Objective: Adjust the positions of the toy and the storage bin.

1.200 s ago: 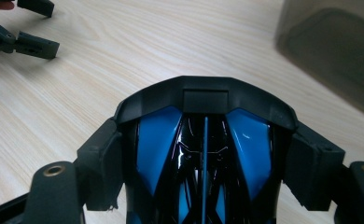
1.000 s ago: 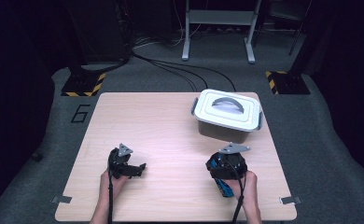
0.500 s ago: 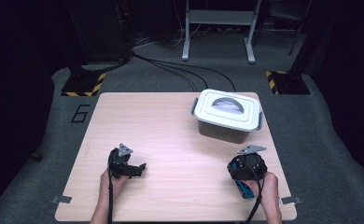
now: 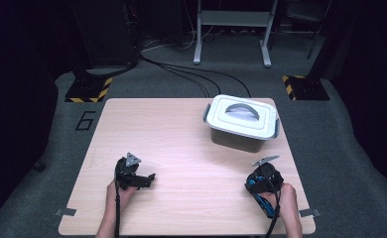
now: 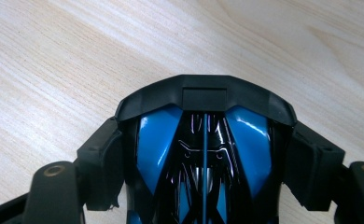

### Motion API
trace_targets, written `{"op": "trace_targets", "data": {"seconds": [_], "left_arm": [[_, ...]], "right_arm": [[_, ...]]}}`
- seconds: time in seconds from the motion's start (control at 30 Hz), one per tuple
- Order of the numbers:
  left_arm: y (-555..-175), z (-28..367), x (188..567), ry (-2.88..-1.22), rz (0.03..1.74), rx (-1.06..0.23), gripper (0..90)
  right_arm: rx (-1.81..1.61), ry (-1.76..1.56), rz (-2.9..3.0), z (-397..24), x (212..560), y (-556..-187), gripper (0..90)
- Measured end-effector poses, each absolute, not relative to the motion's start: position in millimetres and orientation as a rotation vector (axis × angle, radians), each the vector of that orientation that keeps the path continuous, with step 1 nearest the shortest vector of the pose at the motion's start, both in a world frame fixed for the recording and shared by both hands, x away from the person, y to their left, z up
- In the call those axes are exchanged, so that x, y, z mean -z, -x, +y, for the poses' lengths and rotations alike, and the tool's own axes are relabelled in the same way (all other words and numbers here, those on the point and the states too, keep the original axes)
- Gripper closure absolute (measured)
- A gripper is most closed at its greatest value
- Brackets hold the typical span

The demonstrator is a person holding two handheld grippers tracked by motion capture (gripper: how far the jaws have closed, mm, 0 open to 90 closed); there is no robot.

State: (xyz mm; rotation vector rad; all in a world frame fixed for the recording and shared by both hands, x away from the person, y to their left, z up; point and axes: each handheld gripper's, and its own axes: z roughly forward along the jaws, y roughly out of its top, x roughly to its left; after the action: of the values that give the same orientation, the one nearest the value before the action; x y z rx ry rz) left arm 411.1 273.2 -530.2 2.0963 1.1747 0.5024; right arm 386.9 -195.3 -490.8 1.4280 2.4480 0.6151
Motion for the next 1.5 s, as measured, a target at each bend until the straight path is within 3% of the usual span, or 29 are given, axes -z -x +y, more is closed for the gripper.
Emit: {"op": "trace_targets", "data": {"seconds": [0.27,0.3,0.33,0.4,0.67,1.5], "left_arm": [[-411,273,530,-2.096,1.175,-0.503,1.2],[-411,273,530,-2.096,1.175,-0.503,1.2],[-411,273,530,-2.096,1.175,-0.503,1.2],[-411,273,530,-2.094,1.174,-0.504,1.2],[-411,273,530,-2.094,1.174,-0.504,1.2],[-411,273,530,-2.093,1.175,-0.504,1.2]], "right_arm": [[-0.598,-1.412,2.473,-196,498,-384,23.8],[-0.612,-1.418,2.462,-196,498,-384,21.1],[-0.623,-1.411,2.464,-197,498,-383,11.7],[-0.66,-1.426,2.458,-199,496,-384,7.0],[-0.787,-1.413,2.401,-207,472,-382,0.2],[-0.911,-1.558,1.92,-274,430,-437,1.7]]}}
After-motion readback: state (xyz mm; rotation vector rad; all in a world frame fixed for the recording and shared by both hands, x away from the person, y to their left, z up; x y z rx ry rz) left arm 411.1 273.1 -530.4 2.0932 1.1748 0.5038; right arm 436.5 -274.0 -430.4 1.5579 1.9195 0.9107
